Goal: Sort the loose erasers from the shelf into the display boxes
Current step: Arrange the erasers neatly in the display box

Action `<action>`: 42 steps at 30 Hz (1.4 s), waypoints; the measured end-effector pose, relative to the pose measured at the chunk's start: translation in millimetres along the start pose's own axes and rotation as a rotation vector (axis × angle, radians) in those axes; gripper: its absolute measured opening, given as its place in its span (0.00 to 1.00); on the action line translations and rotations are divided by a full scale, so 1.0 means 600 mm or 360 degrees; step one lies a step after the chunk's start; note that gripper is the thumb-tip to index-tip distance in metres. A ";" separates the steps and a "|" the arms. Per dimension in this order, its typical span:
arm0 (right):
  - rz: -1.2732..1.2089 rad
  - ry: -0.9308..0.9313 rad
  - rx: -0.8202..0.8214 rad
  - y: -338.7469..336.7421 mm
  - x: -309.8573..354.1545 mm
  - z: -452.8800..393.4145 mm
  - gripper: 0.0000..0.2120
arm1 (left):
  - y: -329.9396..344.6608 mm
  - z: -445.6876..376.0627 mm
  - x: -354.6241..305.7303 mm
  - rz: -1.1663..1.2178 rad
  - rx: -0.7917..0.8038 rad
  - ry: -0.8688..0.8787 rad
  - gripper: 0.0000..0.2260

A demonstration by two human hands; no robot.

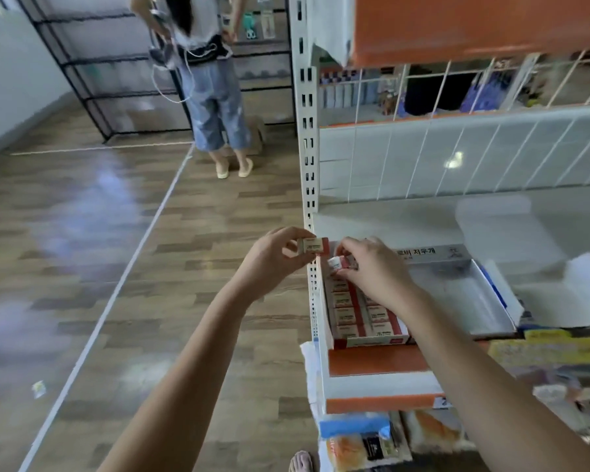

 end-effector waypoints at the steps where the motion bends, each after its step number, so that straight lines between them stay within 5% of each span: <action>1: 0.0015 -0.0004 -0.0025 0.004 0.001 0.000 0.13 | 0.000 -0.002 0.001 0.0013 0.0004 0.0002 0.13; 21: 0.0089 0.0019 0.0007 0.033 -0.015 -0.006 0.14 | 0.010 -0.015 0.002 0.0002 0.0099 -0.0036 0.14; 30: -0.0015 0.0163 -0.0351 -0.039 -0.041 0.012 0.14 | 0.043 -0.035 -0.035 -0.0464 0.0010 0.0162 0.17; 34: -0.0029 0.0318 -0.0324 -0.039 -0.058 0.022 0.18 | 0.063 -0.042 -0.056 -0.0652 -0.0014 0.0234 0.17; 42: 0.0010 0.0342 -0.0364 -0.028 -0.062 0.030 0.11 | 0.087 -0.055 -0.058 -0.0874 -0.0083 0.0245 0.14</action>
Point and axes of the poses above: each hand's wrist, its own z-axis away from the middle knuckle, its own y-axis out of the palm, x = y × z, the point moved 2 cm from there along -z, towards the middle knuckle, and after that the axes turned 8 degrees about -z, right-handed, at the moved point
